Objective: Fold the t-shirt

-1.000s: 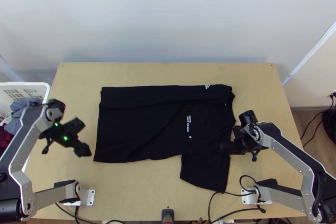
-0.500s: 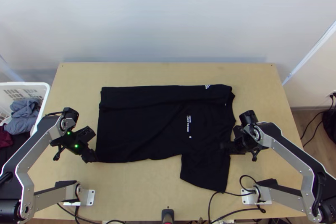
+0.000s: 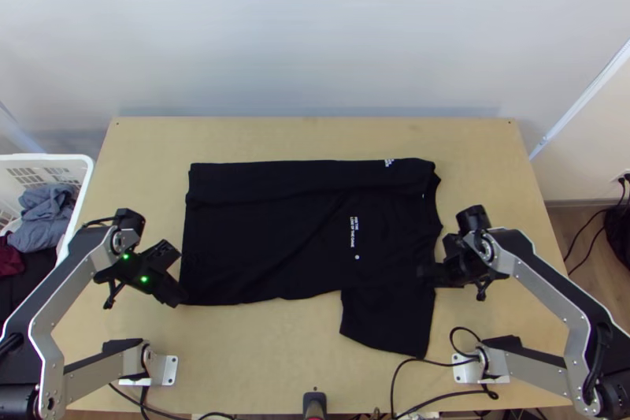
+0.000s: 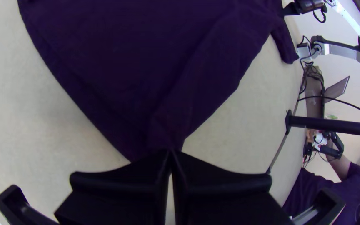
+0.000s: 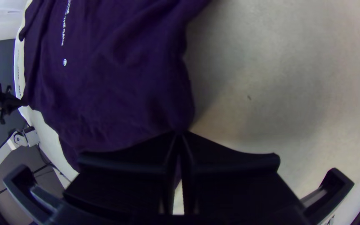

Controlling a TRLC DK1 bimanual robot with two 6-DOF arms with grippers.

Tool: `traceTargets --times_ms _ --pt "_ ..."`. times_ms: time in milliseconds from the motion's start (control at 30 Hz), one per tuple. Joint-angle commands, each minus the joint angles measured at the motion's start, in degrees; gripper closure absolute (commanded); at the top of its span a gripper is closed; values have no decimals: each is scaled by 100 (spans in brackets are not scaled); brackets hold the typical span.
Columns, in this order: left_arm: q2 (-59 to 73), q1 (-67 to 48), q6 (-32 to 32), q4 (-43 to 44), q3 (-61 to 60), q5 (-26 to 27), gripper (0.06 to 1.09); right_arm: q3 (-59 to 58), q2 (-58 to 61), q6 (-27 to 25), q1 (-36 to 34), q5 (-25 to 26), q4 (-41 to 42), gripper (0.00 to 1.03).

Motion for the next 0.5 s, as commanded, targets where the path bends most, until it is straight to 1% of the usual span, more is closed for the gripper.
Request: traceTargets --times_ms 0,233,467 --pt "28 363 407 -44 -87 70 105 -45 82 -235 -261 -19 13 100" --pt "424 1198 943 52 80 -106 105 -36 267 -410 -533 16 -40 100" --pt "705 1584 1066 255 238 -220 105 43 372 -463 -621 280 -40 100"
